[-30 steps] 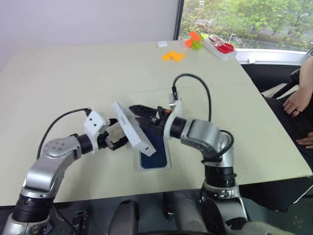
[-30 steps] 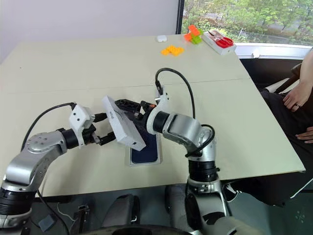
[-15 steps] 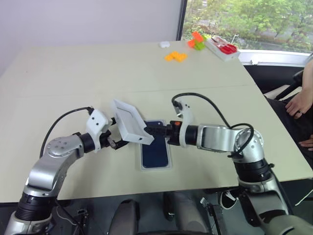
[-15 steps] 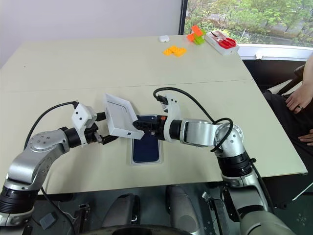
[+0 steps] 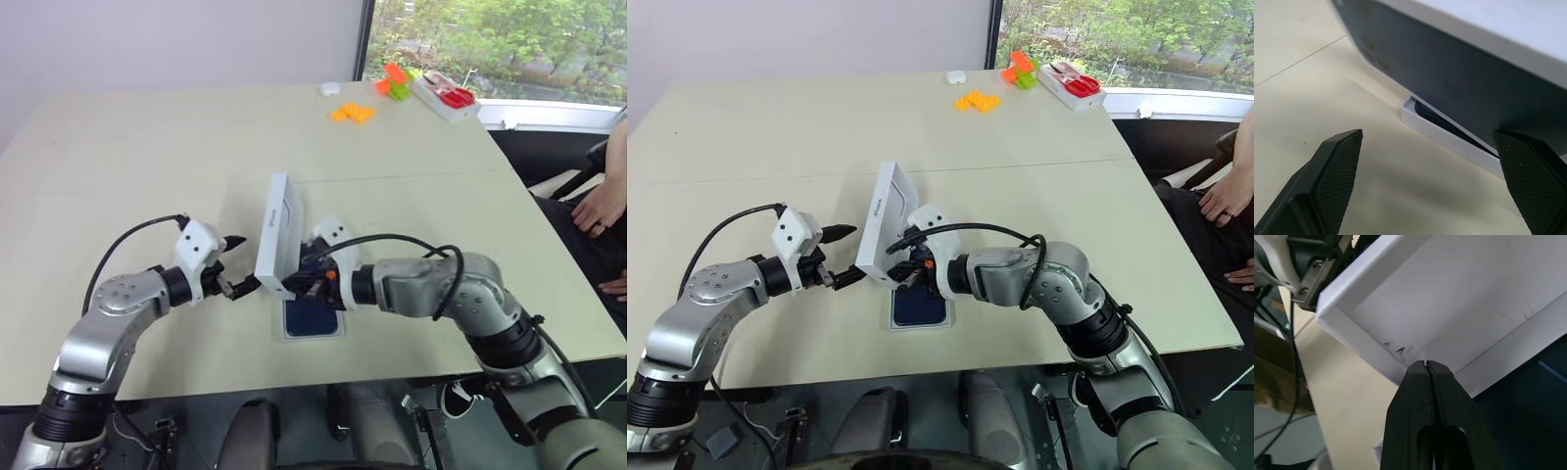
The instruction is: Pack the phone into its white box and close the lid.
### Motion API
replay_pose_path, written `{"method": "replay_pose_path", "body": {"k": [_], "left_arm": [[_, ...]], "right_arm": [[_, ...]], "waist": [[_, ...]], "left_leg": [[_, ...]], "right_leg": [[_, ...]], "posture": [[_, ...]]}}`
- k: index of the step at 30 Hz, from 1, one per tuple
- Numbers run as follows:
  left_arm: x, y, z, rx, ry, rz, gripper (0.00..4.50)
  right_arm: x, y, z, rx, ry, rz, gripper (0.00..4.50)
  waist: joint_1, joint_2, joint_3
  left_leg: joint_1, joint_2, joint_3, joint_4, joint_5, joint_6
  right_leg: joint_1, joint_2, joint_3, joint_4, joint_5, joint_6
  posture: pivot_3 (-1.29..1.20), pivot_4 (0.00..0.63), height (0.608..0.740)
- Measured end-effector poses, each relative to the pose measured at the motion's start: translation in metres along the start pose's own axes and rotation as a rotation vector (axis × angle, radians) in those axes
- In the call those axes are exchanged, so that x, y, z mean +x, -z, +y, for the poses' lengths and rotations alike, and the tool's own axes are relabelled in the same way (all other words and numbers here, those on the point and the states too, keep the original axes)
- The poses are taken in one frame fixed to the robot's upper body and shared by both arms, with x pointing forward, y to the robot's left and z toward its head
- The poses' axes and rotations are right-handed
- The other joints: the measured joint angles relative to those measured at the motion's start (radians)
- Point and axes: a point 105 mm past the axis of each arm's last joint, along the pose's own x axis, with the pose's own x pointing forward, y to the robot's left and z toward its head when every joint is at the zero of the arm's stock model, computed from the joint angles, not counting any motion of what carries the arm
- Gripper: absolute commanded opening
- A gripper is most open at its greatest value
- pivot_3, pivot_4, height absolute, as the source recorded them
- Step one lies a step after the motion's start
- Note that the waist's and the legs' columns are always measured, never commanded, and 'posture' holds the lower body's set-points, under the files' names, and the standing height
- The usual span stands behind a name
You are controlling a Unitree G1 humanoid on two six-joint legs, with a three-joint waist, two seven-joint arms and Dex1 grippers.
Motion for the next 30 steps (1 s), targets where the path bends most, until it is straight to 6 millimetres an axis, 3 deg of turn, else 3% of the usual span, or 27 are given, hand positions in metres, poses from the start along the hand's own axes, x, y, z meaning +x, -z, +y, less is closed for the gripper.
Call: {"method": "replay_pose_path", "body": {"k": [7, 16, 30], "left_arm": [[-0.003, -0.004, -0.006, 0.004, 0.033, 0.003, 4.50], [-0.001, -0.014, -0.021, 0.006, 0.088, -0.019, 4.50], [0.005, -0.015, -0.037, -0.017, 0.157, -0.016, 4.50]], "right_arm": [[0.005, 0.000, 0.010, -0.030, -0.086, -0.001, 0.07], [-0.004, 0.008, 0.017, -0.002, -0.151, 0.016, 0.07], [-0.049, 0.010, -0.025, -0.068, 0.043, 0.039, 0.07]], "waist": [[0.000, 0.000, 0.000], [0.001, 0.000, 0.000], [0.002, 0.000, 0.000]], "left_leg": [[0.000, 0.000, 0.000, 0.000, 0.000, 0.000], [0.000, -0.001, 0.000, 0.000, 0.000, 0.000], [0.001, -0.002, 0.000, 0.001, 0.000, 0.000]], "right_leg": [[0.000, 0.000, 0.000, 0.000, 0.000, 0.000], [0.000, 0.000, 0.000, 0.001, 0.000, 0.000], [0.001, 0.000, -0.001, 0.001, 0.000, 0.000]], "posture": [[0.00, 0.150, 0.734], [0.00, 0.150, 0.734], [0.00, 0.150, 0.734]]}}
